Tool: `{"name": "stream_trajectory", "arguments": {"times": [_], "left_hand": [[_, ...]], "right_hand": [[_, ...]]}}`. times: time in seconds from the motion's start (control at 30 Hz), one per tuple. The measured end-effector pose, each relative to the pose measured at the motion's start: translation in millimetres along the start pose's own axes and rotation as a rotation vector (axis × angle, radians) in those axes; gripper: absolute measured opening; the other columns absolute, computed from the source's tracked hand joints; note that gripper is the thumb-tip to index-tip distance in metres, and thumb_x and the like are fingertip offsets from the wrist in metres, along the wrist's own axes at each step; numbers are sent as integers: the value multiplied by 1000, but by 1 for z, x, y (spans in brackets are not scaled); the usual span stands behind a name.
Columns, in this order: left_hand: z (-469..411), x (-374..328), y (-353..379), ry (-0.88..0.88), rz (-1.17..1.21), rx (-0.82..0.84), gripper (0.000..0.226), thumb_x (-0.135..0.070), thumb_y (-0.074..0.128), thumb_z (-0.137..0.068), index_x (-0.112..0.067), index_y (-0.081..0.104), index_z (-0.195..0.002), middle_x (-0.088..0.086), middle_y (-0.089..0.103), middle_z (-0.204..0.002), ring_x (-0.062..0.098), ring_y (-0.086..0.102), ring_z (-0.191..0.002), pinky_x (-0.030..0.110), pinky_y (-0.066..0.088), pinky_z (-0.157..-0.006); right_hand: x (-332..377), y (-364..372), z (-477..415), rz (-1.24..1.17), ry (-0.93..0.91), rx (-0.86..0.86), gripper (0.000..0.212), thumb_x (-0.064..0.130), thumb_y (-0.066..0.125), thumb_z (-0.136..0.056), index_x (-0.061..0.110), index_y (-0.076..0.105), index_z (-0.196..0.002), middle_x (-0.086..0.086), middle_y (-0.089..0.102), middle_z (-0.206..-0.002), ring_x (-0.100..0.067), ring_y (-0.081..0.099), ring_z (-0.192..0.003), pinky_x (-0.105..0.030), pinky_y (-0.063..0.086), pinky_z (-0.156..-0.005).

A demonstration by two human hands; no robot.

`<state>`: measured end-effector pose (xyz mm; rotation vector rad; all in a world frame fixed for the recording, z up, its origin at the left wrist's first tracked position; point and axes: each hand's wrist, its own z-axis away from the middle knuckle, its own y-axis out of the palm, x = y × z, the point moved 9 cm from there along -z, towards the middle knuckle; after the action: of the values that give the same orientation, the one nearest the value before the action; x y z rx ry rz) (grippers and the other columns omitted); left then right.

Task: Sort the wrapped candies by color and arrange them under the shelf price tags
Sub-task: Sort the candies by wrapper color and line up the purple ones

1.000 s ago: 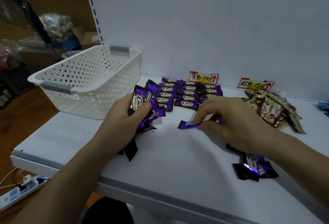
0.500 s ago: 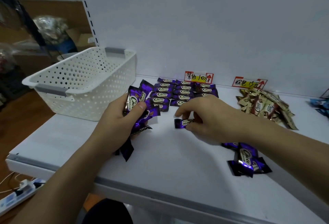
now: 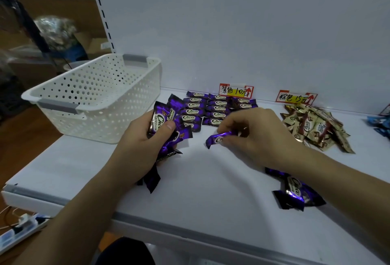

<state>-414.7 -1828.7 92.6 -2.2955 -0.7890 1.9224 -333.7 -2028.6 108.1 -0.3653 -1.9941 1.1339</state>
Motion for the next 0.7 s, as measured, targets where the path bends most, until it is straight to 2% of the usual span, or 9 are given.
{"name": "stream_trajectory", "arguments": {"times": [0.07, 0.17, 0.2, 0.3, 0.4, 0.5, 0.6, 0.67, 0.7], "left_hand": [[1, -2, 0, 8, -6, 6, 22, -24, 55, -102, -25, 66, -83, -8, 73, -74, 4, 63, -64, 11, 44, -59], [1, -3, 1, 8, 0, 6, 25, -24, 55, -102, -28, 64, -79, -10, 72, -72, 2, 62, -62, 11, 43, -57], [2, -4, 1, 8, -7, 1, 25, -24, 55, -102, -28, 64, -78, -11, 72, -71, 1, 61, -61, 10, 43, -56], [1, -4, 2, 6, -22, 4, 24, -26, 55, -102, -27, 64, -79, -11, 72, -73, 2, 63, -63, 12, 43, -56], [1, -2, 1, 3, -33, 11, 24, -27, 54, -102, -27, 64, -80, -10, 73, -74, 4, 64, -65, 14, 43, -57], [1, -4, 2, 12, -37, 9, 24, -26, 54, -102, -26, 64, -79, -11, 72, -73, 1, 63, -63, 12, 42, -56], [1, -4, 1, 14, -35, 3, 24, -25, 55, -102, -25, 63, -79, -12, 71, -71, 0, 61, -61, 10, 42, -56], [2, -4, 1, 18, -34, 4, 23, -25, 55, -102, -25, 63, -80, -12, 72, -72, 0, 62, -62, 11, 42, -57], [1, -4, 1, 17, -33, 5, 22, -25, 55, -102, -25, 64, -81, -12, 72, -73, 1, 63, -63, 11, 42, -57]], "right_hand": [[9, 4, 8, 98, -114, 28, 13, 21, 78, -84, 30, 79, -94, 17, 73, -88, -1, 64, -84, -9, 45, -70], [10, 5, 15, 115, -145, 74, 13, 28, 78, -85, 30, 80, -97, 17, 74, -97, -1, 66, -90, -19, 52, -79], [9, 2, 16, 119, -147, 59, 14, 30, 78, -85, 30, 79, -99, 17, 74, -101, -1, 66, -93, -18, 51, -80], [2, -15, 18, 88, -101, -40, 18, 25, 77, -85, 32, 74, -101, 18, 71, -102, 0, 63, -94, -6, 41, -74], [1, -8, 18, 85, -73, 49, 20, 28, 75, -86, 35, 70, -103, 22, 66, -100, 1, 60, -94, -8, 40, -70], [4, 6, 16, 121, -82, 126, 14, 31, 74, -87, 33, 72, -101, 19, 65, -95, -1, 62, -86, -16, 46, -72], [6, 2, 12, 146, -60, 56, 6, 25, 69, -89, 28, 74, -91, 15, 70, -84, -4, 64, -76, -27, 52, -73], [10, -1, 8, 207, -75, 8, 13, 20, 62, -90, 25, 74, -89, 11, 71, -77, -7, 62, -69, -26, 50, -69], [10, -1, 5, 211, -67, 8, 16, 18, 61, -91, 24, 75, -90, 11, 71, -77, -5, 60, -66, -20, 48, -66]]}}
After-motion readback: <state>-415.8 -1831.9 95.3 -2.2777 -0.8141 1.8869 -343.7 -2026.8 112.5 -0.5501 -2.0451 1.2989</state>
